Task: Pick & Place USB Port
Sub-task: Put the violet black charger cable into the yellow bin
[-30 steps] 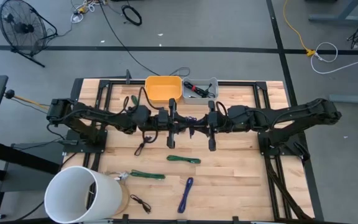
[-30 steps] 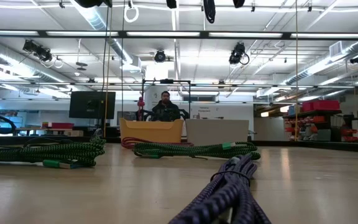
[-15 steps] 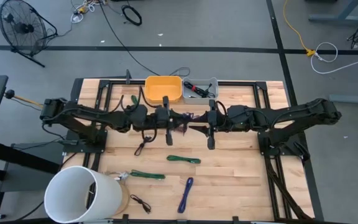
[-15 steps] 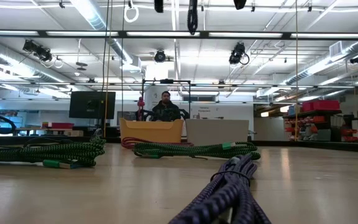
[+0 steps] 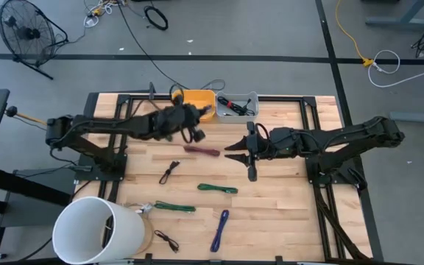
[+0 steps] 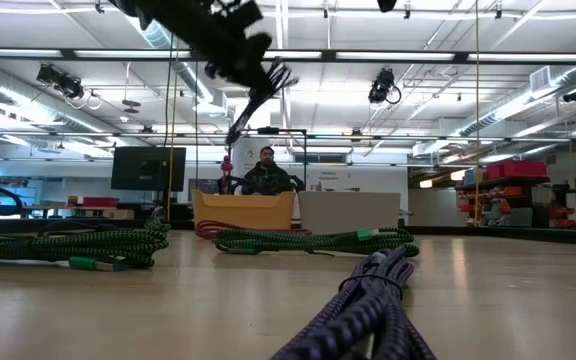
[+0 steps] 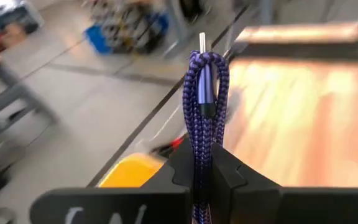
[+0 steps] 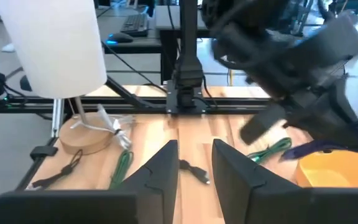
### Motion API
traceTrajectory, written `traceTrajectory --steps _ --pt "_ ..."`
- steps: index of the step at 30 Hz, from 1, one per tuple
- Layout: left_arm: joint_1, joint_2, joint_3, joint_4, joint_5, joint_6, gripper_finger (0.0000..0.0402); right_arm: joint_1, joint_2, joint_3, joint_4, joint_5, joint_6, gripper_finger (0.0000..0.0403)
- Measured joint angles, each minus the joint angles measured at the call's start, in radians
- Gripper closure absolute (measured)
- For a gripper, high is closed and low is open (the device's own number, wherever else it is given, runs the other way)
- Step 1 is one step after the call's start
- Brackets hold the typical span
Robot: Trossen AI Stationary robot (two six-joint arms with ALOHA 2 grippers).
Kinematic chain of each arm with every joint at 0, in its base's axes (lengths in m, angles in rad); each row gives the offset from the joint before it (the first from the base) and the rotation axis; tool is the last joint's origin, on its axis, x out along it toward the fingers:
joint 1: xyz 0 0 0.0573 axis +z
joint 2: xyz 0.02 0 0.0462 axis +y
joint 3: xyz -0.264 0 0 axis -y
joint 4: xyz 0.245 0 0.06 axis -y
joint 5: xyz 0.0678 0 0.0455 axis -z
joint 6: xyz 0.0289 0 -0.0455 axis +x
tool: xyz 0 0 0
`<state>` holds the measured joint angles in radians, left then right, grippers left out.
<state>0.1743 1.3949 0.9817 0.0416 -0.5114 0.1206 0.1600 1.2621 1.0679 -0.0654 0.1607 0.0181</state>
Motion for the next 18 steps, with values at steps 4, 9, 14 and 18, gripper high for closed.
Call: traceTrajectory --steps 4,9,14,18 --pt "0.096 0.000 0.000 -0.108 0.017 0.005 0.0384 -0.001 0.000 0.000 0.008 0.001 0.000 0.0305" --pt "0.217 0.024 0.000 -0.147 0.033 0.006 0.0384 -0.001 0.000 0.000 0.016 0.004 -0.012 0.0305" --pt "0.315 0.100 0.001 -0.132 0.058 0.050 0.0384 -0.001 0.000 0.000 0.019 0.004 -0.019 0.0305" --pt "0.358 0.185 0.001 -0.096 0.065 0.126 0.0384 -0.001 0.000 0.000 0.018 0.005 -0.019 0.0305"
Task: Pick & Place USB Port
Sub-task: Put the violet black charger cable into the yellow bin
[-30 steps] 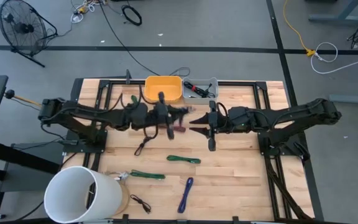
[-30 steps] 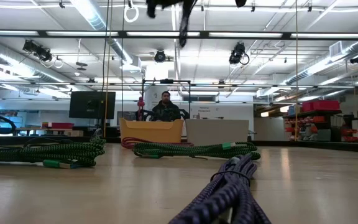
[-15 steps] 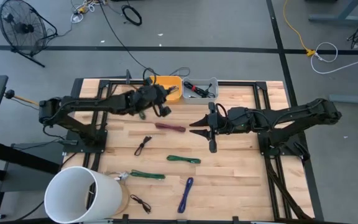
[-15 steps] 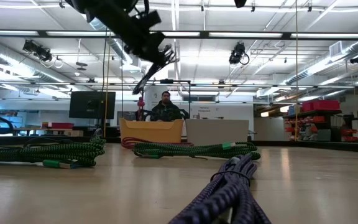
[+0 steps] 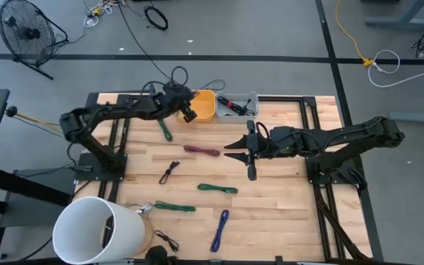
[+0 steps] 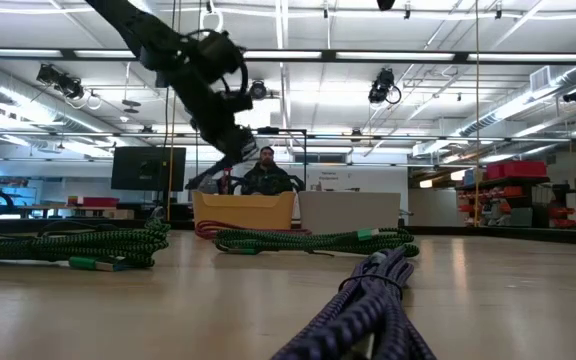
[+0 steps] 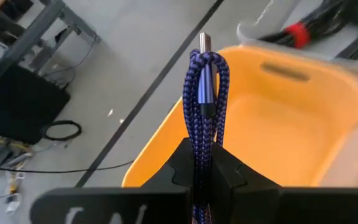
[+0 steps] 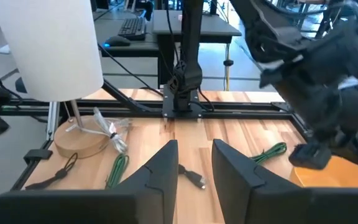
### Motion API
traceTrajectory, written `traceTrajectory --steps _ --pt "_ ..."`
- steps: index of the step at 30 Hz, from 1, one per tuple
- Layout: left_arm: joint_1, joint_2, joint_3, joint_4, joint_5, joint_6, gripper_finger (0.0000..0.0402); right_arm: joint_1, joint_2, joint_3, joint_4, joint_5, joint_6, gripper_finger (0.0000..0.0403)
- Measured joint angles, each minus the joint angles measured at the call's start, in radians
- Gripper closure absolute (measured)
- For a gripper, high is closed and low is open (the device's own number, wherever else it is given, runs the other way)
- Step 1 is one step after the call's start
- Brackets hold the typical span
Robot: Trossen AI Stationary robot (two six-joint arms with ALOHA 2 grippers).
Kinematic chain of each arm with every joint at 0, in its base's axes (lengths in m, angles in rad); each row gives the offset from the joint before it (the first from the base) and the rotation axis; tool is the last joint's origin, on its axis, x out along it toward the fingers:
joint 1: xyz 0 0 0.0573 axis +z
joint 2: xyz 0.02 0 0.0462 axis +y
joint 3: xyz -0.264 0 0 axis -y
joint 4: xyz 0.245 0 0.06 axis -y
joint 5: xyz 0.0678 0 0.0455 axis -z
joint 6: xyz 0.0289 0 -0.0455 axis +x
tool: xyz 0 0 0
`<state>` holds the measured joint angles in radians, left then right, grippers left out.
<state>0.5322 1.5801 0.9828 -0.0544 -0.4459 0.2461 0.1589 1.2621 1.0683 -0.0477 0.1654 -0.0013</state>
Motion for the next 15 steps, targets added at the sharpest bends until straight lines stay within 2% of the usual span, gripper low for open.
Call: traceTrajectory --steps 4,7,15 --pt "0.033 0.075 0.057 0.005 0.000 0.028 0.0384 0.000 0.000 0.000 0.001 0.001 -0.013 0.0305" --pt "0.051 0.123 0.131 0.012 0.041 0.053 0.0384 0.000 0.000 0.000 -0.001 0.002 -0.018 0.0305" --pt "0.054 0.265 0.320 -0.140 0.041 0.115 0.0385 -0.001 0.000 0.000 -0.011 0.003 -0.049 0.0305"
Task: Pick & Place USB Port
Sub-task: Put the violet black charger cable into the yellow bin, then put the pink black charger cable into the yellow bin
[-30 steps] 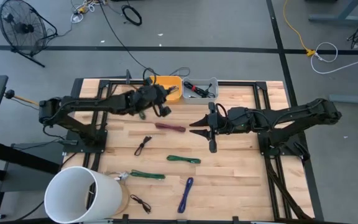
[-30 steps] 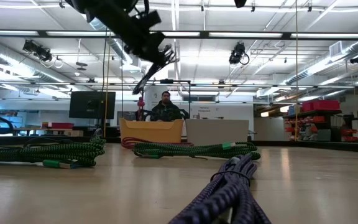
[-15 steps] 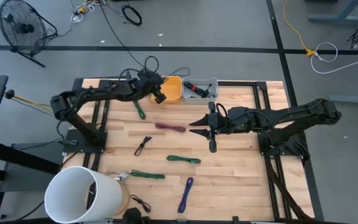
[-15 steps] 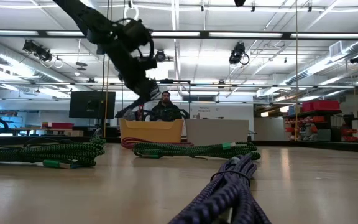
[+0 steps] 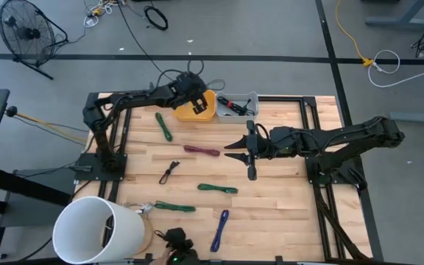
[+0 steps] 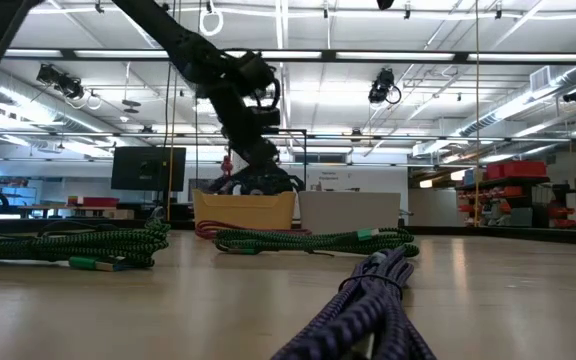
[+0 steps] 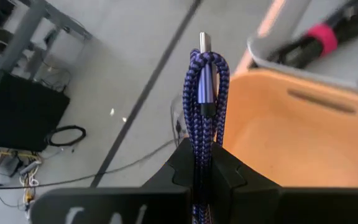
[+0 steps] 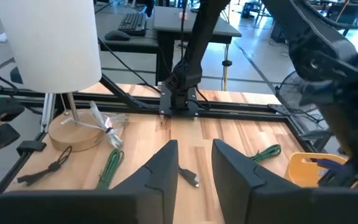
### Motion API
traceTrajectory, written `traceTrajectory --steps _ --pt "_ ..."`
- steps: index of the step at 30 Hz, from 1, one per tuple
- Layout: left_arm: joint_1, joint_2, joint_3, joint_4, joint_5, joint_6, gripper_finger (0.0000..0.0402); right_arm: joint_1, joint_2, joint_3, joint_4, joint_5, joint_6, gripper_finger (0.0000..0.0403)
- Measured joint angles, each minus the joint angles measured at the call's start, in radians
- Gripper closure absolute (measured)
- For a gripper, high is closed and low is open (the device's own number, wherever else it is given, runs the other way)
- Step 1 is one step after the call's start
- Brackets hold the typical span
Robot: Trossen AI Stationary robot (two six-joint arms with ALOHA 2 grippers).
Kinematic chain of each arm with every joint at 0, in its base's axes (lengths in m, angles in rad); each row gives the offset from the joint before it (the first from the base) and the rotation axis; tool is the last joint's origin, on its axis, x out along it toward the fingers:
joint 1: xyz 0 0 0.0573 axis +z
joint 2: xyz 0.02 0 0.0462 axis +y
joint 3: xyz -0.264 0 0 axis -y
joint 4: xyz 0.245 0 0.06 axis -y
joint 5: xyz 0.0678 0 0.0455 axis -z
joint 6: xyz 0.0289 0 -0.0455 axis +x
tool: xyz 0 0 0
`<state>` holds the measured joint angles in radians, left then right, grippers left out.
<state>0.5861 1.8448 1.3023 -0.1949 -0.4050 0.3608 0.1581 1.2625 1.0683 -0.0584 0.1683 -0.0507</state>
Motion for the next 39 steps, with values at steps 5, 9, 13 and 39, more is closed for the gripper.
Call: traceTrajectory --steps 5,9,13,39 --pt "0.000 0.057 0.046 -0.025 0.002 0.017 0.0385 0.000 0.000 0.000 -0.011 0.000 -0.011 0.0305" --pt "-0.002 0.066 0.046 -0.076 0.003 0.004 0.0358 0.000 0.000 0.000 -0.012 0.000 -0.012 0.0305" --pt "-0.008 0.065 0.046 -0.097 -0.039 0.002 0.0302 0.000 0.000 0.000 -0.012 0.000 -0.015 0.0305" --pt "-0.144 -0.126 0.047 -0.428 0.364 -0.097 0.0255 0.000 0.000 0.000 -0.018 0.000 -0.020 0.0305"
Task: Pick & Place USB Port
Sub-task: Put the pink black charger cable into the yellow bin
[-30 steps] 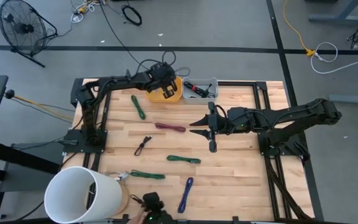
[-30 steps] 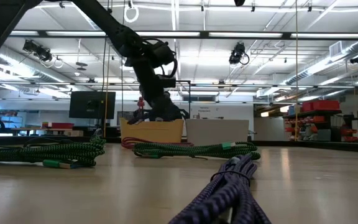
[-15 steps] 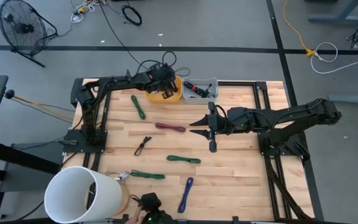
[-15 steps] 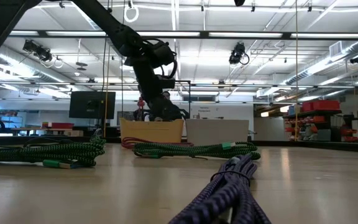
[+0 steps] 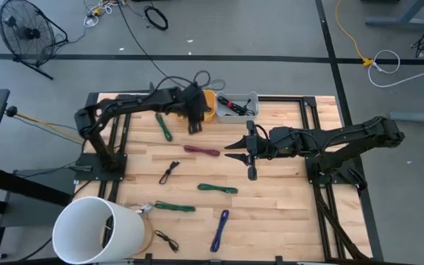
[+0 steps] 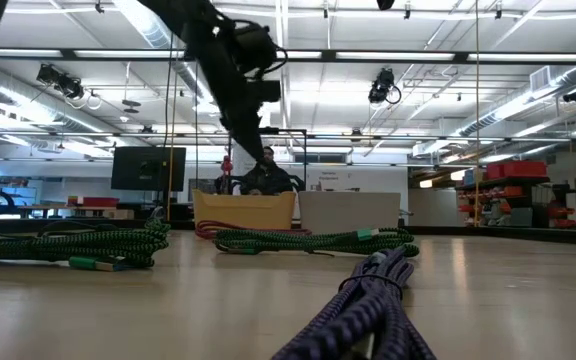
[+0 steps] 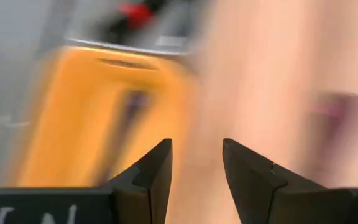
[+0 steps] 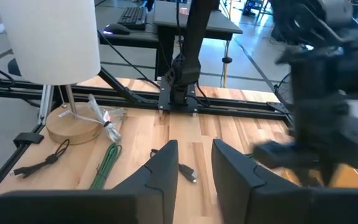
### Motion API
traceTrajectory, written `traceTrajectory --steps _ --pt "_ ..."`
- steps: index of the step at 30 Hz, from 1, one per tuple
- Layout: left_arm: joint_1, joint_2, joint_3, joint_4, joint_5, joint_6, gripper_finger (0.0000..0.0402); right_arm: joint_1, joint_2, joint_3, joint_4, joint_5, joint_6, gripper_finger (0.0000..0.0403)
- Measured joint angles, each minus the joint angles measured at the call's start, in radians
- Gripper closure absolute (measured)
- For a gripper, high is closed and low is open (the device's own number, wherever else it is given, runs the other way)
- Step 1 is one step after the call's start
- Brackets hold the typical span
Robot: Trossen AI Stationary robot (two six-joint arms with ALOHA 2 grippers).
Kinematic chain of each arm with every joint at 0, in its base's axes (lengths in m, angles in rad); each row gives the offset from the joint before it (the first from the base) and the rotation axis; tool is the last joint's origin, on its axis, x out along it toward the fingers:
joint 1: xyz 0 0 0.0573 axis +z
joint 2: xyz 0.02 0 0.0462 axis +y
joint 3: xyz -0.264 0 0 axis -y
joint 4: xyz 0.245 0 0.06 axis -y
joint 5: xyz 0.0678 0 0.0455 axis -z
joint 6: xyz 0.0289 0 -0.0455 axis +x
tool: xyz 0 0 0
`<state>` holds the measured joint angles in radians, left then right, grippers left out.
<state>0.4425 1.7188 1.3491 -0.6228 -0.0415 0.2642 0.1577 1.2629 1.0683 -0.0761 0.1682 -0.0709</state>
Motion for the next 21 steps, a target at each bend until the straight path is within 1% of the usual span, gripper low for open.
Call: traceTrajectory --steps 1,3,6,11,13,17,18,21 --pt "-0.019 -0.009 0.000 -0.033 0.051 -0.019 0.0255 0.000 0.000 0.000 0.000 0.000 0.001 0.0305" --pt "-0.063 -0.020 0.000 -0.097 0.102 -0.049 0.0255 0.000 0.000 0.000 0.000 0.000 0.001 0.0305" --pt "-0.135 -0.017 0.000 -0.148 0.114 -0.074 0.0255 0.000 0.000 0.000 0.000 0.000 0.009 0.0305" --pt "-0.244 0.013 -0.001 -0.158 0.111 -0.068 0.0255 0.000 0.000 0.000 0.000 0.000 0.027 0.0305" --pt "-0.275 0.017 -0.001 -0.172 0.090 -0.039 0.0255 0.000 0.000 0.000 -0.001 0.000 0.030 0.0305" --pt "-0.321 0.048 -0.002 -0.200 -0.065 0.017 0.0255 0.000 0.000 0.000 -0.002 0.000 0.033 0.0305" --pt "-0.325 0.060 -0.002 -0.202 -0.088 0.026 0.0255 0.000 0.000 0.001 -0.002 -0.001 0.033 0.0305" --pt "-0.313 0.095 -0.002 -0.195 -0.087 0.026 0.0255 0.000 0.000 0.002 -0.011 -0.001 0.041 0.0305"
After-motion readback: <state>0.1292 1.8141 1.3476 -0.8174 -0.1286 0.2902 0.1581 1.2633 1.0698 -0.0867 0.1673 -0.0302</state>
